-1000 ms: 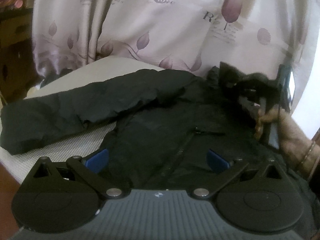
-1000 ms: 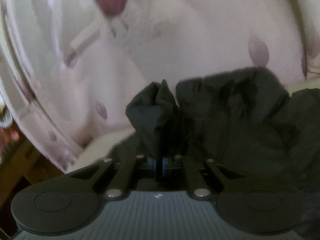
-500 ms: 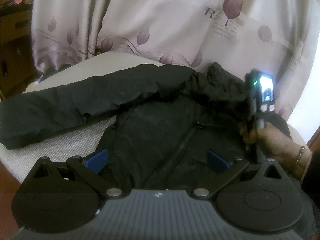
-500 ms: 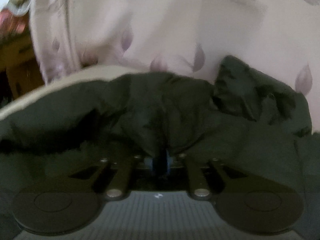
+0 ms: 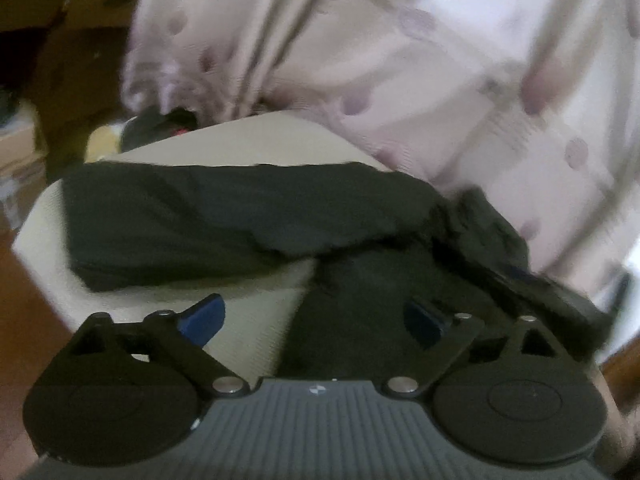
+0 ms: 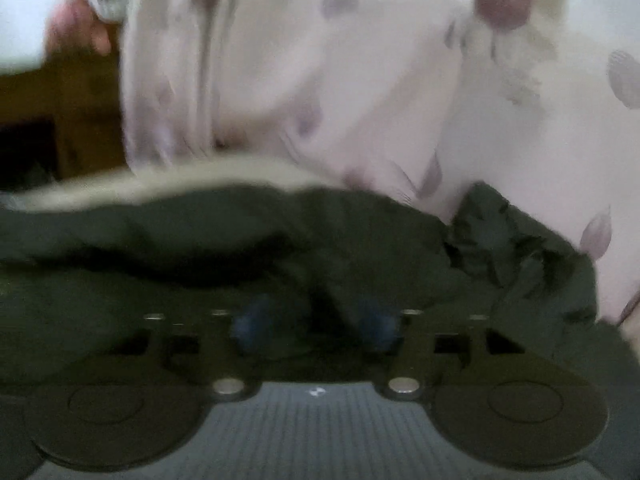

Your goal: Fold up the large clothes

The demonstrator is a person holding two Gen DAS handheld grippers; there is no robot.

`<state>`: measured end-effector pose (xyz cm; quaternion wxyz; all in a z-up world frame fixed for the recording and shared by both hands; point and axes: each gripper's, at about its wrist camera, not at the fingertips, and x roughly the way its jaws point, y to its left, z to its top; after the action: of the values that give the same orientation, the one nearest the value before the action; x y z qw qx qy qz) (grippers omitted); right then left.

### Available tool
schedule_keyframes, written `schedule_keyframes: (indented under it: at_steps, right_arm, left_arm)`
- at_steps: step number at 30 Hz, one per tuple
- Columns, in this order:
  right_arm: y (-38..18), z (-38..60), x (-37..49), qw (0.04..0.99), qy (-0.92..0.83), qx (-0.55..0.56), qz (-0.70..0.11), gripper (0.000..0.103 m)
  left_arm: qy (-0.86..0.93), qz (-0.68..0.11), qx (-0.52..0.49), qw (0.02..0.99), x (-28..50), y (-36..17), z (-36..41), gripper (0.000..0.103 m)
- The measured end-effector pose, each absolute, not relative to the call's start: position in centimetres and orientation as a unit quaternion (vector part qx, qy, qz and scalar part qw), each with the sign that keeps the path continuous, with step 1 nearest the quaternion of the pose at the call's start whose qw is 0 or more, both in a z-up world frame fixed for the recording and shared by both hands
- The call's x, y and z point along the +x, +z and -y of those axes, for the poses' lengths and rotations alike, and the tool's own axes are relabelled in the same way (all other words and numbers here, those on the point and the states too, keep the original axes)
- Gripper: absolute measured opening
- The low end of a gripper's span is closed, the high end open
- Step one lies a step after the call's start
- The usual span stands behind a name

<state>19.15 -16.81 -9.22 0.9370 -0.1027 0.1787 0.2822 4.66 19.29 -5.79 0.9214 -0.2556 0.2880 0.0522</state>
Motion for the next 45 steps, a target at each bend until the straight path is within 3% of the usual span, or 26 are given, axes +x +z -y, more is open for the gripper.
schedule_keyframes:
  at_steps: [4, 8, 16, 18, 19, 20, 23, 27, 35, 40, 45]
  right_arm:
    - [-9.4, 19.2, 12.0, 0.930, 0.300, -0.133, -0.165, 0.085]
    - [-9.7, 22.0, 7.2, 0.931, 0.287, -0.156, -0.165, 0.085]
    - [-9.2, 29.2, 4.3, 0.952, 0.230, -0.041, -0.199, 0.085]
    - [-9.2, 30.8, 4.0, 0.955, 0.217, -0.005, -0.203, 0.085]
    - [-9.2, 31.6, 3.9, 0.955, 0.213, 0.012, -0.205, 0.085]
    - [-9.2, 32.3, 3.8, 0.956, 0.207, 0.028, -0.208, 0.085]
    - [-9.0, 33.8, 3.4, 0.958, 0.197, 0.054, -0.204, 0.085]
    - [-8.8, 35.4, 2.8, 0.962, 0.182, 0.073, -0.190, 0.085]
    - [-9.6, 38.3, 3.0, 0.963, 0.164, 0.114, -0.180, 0.089]
    - [-10.3, 40.0, 2.9, 0.961, 0.157, 0.140, -0.180, 0.089]
    - [-11.0, 42.4, 2.7, 0.957, 0.151, 0.173, -0.177, 0.090]
  left_arm:
    - [0.075, -0.314, -0.316, 0.892, 5.9, -7.3, -23.0, 0.081]
    - [0.074, -0.310, -0.423, 0.848, 5.9, -9.0, -26.0, 0.085]
    - [0.105, -0.281, -0.465, 0.833, 9.1, -9.0, -28.4, 0.085]
    - [0.120, -0.282, -0.451, 0.838, 10.0, -8.7, -28.6, 0.063]
    - [0.128, -0.296, -0.433, 0.842, 11.1, -8.7, -28.7, 0.024]
    - [0.129, -0.315, -0.423, 0.840, 12.0, -8.9, -28.9, 0.004]
    - [0.154, -0.327, -0.410, 0.837, 14.5, -8.2, -29.5, 0.003]
    - [0.171, -0.278, -0.333, 0.884, 17.4, -2.7, -28.1, 0.003]
    - [0.073, -0.192, -0.184, 0.961, 22.4, 9.1, -15.3, 0.003]
    - [-0.029, -0.183, -0.100, 0.978, 24.6, 11.1, -4.1, 0.003]
    - [-0.126, -0.202, -0.032, 0.971, 25.9, 8.8, 5.8, 0.003]
